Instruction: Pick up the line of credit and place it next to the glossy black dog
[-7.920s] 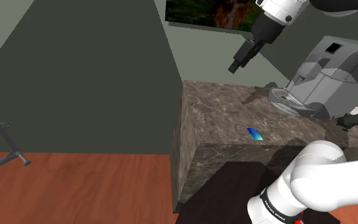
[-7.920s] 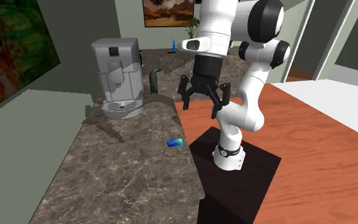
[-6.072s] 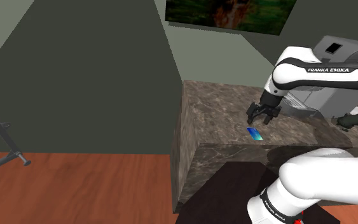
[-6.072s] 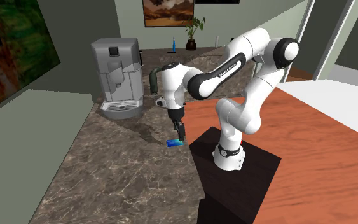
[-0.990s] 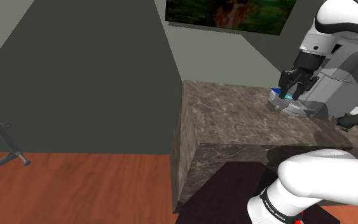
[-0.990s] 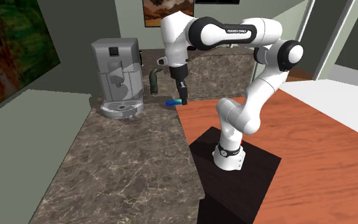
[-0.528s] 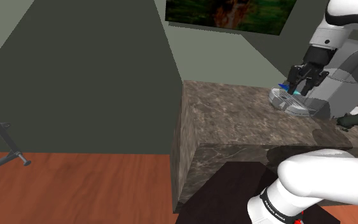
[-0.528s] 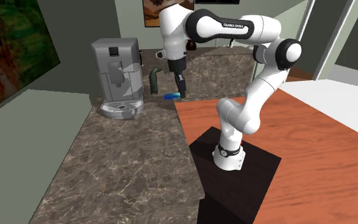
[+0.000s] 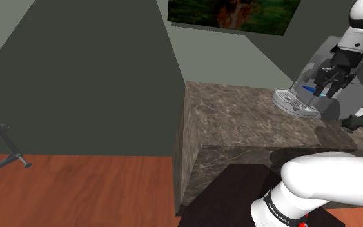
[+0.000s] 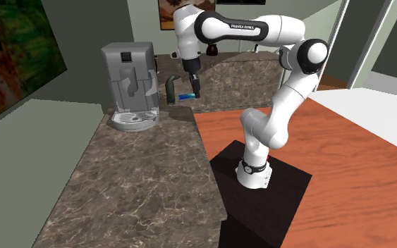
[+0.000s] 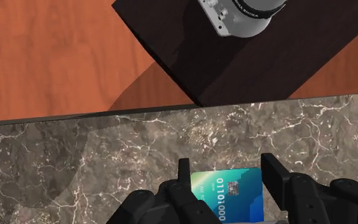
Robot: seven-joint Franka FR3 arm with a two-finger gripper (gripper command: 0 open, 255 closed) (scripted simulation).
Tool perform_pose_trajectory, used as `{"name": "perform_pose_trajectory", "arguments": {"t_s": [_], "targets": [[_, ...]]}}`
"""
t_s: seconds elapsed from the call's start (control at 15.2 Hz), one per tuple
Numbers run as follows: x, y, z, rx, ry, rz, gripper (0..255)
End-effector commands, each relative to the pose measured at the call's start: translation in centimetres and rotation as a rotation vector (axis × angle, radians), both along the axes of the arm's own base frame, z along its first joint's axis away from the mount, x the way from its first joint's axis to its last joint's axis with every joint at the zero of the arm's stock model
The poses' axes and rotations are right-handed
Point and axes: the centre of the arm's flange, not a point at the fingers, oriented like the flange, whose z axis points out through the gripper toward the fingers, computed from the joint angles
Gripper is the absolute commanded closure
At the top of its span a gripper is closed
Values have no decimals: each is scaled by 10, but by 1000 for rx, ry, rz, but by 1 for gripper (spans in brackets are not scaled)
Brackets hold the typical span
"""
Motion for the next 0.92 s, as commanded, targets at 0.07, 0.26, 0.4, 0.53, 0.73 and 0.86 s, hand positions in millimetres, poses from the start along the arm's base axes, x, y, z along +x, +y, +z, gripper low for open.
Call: {"name": "perform_pose_trajectory", "arguments": {"t_s": [0.07, 0.26, 0.4, 0.53, 0.73, 0.86], "targets": [[-23, -36, -1, 0, 1, 1, 255], [-46, -69, -1, 0, 1, 1, 255], [-61, -90, -1, 0, 1, 1, 255], [-76, -112, -1, 0, 1, 1, 255], [-98, -145, 0, 0, 1, 1, 255], [-113, -166, 0, 0, 1, 1, 255]]}}
